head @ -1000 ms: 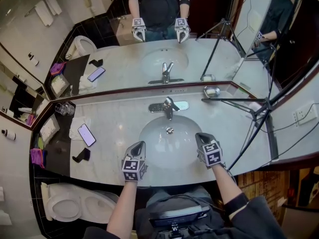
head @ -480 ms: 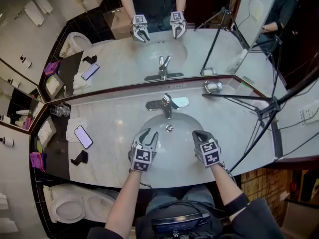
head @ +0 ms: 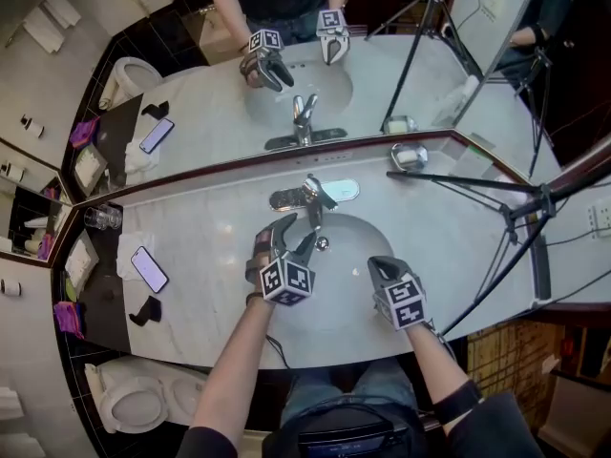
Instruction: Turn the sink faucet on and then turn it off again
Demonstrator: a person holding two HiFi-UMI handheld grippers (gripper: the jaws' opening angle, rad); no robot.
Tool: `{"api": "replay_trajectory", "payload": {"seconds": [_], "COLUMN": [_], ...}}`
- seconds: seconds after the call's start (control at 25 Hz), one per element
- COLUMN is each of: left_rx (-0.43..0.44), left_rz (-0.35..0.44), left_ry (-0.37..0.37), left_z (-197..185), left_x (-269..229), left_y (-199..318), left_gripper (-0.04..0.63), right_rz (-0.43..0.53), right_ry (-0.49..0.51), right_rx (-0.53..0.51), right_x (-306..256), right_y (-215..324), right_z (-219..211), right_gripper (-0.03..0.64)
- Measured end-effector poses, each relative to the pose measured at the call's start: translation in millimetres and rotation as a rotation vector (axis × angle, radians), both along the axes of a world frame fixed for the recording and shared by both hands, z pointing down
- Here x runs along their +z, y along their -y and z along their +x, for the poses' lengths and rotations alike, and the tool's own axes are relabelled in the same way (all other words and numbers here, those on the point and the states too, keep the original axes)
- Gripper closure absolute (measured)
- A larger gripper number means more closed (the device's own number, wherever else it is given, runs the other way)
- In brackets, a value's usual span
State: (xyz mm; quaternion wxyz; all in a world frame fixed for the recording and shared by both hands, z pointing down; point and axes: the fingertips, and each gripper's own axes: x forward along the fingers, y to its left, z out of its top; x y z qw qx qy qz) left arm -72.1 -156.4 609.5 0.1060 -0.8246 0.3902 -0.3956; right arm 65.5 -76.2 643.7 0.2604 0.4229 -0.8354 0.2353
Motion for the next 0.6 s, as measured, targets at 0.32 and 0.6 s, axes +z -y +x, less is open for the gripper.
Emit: {"api": "replay_trajectory", "payload": {"seconds": [0.32,0.6], "left_rx": [0.157,0.200], "left_rz": [0.092,0.071], "left_ry": [0.182,0.205], "left_z": [25,43], "left_x": [13,30], "left_y": [41,55], "left_gripper": [0.336,0.327], "right_rz": [-0.049,-0.067], "right_ry": [-0.004,-0.010], "right_rx": [0.032,0.049], "right_x": [23,33], "right_y": [-14,-17], "right_z": [19,28], "right_gripper": [0.595,0.595]}}
